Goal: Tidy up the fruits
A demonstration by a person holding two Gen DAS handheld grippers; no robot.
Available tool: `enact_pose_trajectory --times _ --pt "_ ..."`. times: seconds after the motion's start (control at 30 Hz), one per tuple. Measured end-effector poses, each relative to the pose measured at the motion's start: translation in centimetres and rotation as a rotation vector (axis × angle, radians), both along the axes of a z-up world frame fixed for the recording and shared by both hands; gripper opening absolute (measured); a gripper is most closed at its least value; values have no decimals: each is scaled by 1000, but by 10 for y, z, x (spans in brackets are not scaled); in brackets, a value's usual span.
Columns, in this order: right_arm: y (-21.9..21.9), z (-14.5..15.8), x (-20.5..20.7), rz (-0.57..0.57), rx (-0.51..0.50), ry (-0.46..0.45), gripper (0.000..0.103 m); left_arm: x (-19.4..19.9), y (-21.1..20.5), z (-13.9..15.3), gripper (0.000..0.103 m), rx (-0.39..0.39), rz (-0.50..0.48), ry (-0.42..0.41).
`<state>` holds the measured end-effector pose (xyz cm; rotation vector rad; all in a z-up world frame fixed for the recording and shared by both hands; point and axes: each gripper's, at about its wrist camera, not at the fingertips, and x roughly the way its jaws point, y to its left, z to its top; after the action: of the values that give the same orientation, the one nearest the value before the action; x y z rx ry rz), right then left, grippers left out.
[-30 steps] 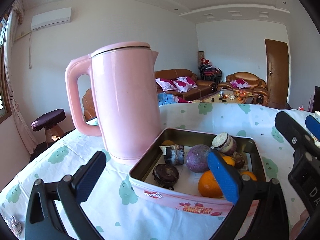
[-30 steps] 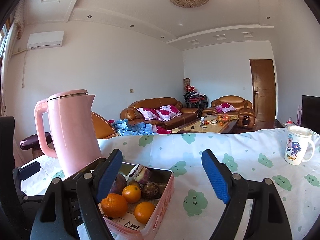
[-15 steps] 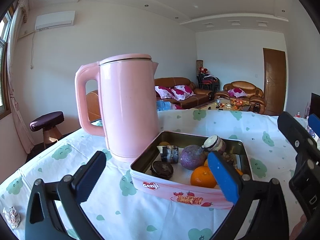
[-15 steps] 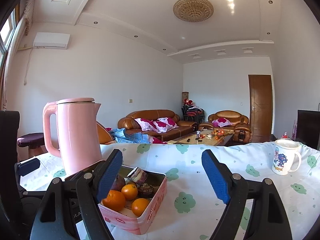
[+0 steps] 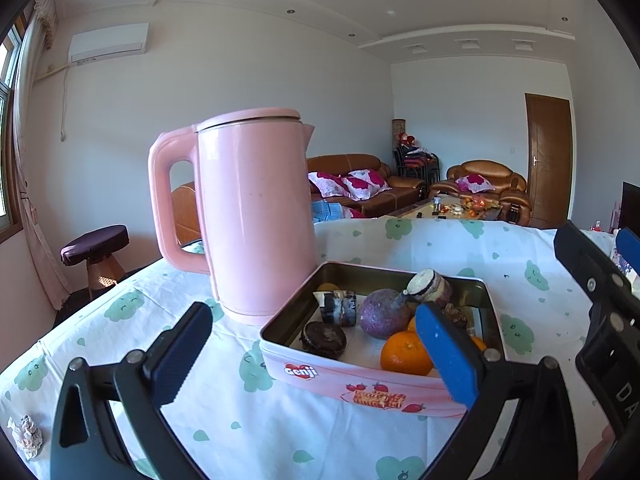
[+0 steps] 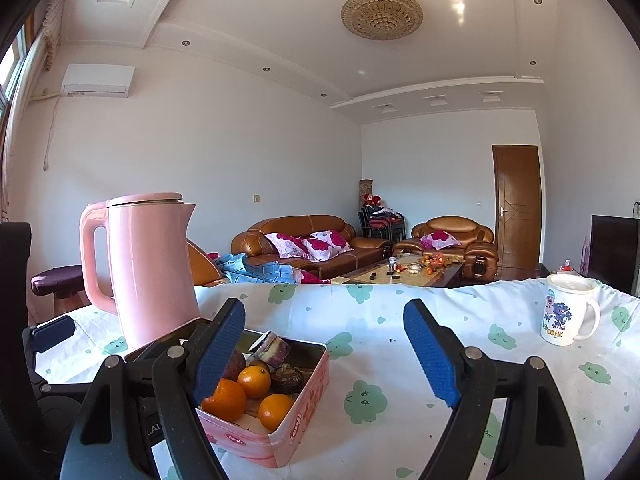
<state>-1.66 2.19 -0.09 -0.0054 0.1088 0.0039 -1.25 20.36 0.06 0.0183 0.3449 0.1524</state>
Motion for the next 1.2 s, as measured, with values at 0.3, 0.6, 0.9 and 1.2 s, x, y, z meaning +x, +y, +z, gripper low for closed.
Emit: enact_pose_trajectory --times 0.3,0.6,0.9,1.2 --pt "-1 0 0 -1 2 4 83 0 0 0 103 2 1 3" --pt "-1 0 0 -2 3 7 83 0 0 0 103 2 1 4" --pt "-1 0 0 -4 2 8 83 -1 1 -1 103 2 5 6" --pt "-2 0 1 -9 7 10 83 1 4 -1 103 -7 23 17"
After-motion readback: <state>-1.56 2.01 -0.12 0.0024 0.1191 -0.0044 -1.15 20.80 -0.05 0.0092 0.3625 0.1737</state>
